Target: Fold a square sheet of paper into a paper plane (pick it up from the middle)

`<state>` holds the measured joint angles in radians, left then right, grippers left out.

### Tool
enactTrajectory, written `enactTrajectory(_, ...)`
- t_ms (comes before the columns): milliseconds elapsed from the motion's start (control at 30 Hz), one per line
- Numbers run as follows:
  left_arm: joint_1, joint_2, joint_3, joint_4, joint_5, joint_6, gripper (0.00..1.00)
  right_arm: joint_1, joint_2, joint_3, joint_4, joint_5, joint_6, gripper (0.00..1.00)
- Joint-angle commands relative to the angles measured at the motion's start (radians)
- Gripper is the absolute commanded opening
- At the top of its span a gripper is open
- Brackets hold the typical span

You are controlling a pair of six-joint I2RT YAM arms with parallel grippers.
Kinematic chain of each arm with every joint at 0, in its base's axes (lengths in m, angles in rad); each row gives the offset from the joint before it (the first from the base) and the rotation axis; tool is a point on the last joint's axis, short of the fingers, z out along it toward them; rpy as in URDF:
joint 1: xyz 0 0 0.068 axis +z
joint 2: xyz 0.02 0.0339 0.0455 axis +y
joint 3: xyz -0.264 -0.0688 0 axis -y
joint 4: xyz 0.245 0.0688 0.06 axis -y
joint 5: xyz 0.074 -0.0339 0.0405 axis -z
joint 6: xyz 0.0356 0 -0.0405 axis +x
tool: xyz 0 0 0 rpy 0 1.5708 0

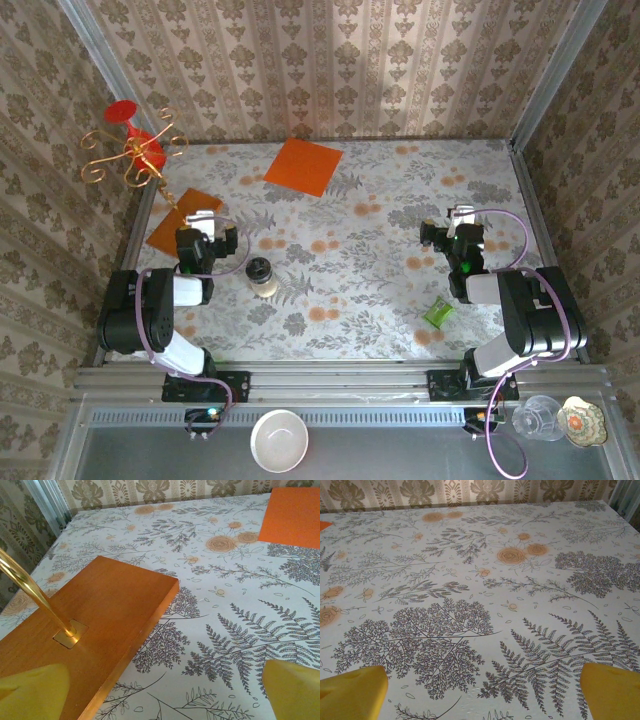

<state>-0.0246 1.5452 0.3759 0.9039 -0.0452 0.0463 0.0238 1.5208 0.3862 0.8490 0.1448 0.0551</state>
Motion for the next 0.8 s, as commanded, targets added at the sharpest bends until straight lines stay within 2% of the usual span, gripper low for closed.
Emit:
enactTrajectory(0, 0.005, 0.001, 0.026, -0.023, 0.016, 0.008, 1.0, 0.001, 0.009, 0.024, -0.002, -0.014, -0.008, 1.0)
enactTrajectory(300, 0.002, -0.015, 0.026, -0.032, 0.015, 0.01, 1.0, 0.002, -0.003, 0.016, 0.01, 0.006, 0.0, 1.0)
enactTrajectory(367, -0.003, -0.058, 0.024, -0.062, 0.004, 0.013, 1.0, 0.001, -0.065, 0.029, -0.068, 0.029, 0.009, 1.0)
enactTrajectory(533, -0.009, -0.251, 0.087, -0.359, -0.039, -0.04, 1.0, 0.003, -0.243, 0.143, -0.401, 0.053, 0.067, 1.0)
enactTrajectory(633, -0.018, -0.352, 0.134, -0.512, -0.012, -0.104, 1.0, 0.006, -0.3, 0.197, -0.546, 0.024, 0.179, 1.0)
enactTrajectory(767, -0.089, -0.444, 0.266, -0.816, 0.018, -0.199, 1.0, 0.017, -0.307, 0.326, -0.822, -0.009, 0.404, 1.0)
